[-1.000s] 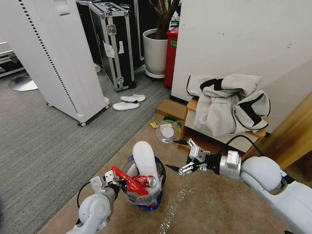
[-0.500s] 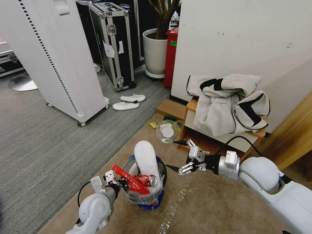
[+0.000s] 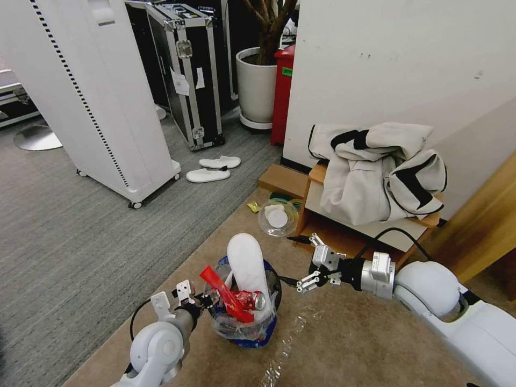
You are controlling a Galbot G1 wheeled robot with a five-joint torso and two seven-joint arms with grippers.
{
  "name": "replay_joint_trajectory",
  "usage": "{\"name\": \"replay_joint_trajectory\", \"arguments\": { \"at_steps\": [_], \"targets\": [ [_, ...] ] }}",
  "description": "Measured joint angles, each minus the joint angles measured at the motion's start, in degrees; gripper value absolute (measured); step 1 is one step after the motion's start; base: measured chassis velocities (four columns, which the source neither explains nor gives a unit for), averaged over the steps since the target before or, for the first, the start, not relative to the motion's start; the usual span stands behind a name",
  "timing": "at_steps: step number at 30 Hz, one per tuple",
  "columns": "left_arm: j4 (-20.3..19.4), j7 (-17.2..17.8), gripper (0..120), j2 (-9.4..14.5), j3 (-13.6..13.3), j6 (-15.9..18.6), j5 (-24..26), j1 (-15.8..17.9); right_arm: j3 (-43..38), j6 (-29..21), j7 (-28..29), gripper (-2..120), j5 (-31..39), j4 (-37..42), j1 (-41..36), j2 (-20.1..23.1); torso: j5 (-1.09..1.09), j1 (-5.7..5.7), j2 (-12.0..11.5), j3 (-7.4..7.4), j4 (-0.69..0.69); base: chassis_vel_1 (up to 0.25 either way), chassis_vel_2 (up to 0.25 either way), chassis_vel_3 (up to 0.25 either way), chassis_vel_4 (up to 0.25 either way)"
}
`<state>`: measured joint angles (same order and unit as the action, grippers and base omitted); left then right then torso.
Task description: Pick up the trash bin and place the garbage on the floor into it.
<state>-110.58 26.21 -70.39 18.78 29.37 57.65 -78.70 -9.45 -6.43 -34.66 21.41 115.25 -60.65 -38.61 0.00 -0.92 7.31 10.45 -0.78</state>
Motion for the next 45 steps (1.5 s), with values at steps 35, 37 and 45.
{"name": "replay_joint_trajectory", "arguments": {
  "at_steps": [35,37,45],
  "targets": [
    [-5.3,-2.2,100,1.8,2.1,-0.6,-1.1,-3.2,-1.8,0.0,-0.2,100,-0.7,0.4,-1.8,-0.4,-0.01,0.0,0.0,0.0,0.0,0.0,0.0,0.0,0.0],
    [-5.9,-2.2,100,2.1,2.4,-0.5,-1.3,-3.5,-2.2,0.0,-0.1,100,-0.3,0.6,-2.0,-0.4,-0.01,0.0,0.0,-0.01,0.0,0.0,0.0,0.0,0.0],
    [-9.8,-2.0,100,3.6,4.0,0.1,-1.1,-5.2,-5.1,0.0,0.6,100,1.0,2.3,-4.0,0.4,-0.01,0.0,0.0,-0.01,0.0,0.0,0.0,0.0,0.0]
  ]
}}
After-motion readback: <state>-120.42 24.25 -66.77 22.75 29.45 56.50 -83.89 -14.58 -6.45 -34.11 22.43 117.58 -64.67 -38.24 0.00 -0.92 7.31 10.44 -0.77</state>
